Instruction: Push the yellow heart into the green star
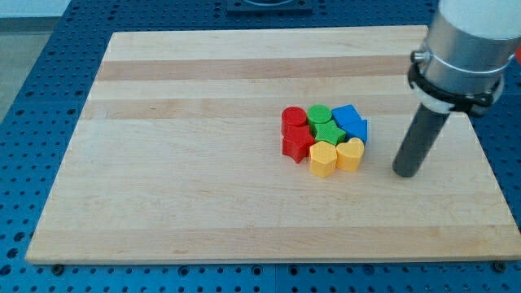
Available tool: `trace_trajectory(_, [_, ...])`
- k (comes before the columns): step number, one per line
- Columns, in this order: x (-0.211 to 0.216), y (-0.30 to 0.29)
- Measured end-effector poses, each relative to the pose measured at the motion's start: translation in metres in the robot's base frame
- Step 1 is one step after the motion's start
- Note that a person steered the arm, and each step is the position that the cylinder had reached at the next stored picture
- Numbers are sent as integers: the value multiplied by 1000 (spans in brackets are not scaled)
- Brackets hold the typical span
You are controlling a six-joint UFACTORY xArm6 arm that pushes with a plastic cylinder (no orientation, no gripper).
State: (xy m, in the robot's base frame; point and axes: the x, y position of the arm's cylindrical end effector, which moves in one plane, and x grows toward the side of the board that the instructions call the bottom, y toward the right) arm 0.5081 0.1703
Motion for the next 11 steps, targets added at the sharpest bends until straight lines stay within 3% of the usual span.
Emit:
trace_trajectory(3, [0,-64])
trace_trajectory(11, [-33,-103])
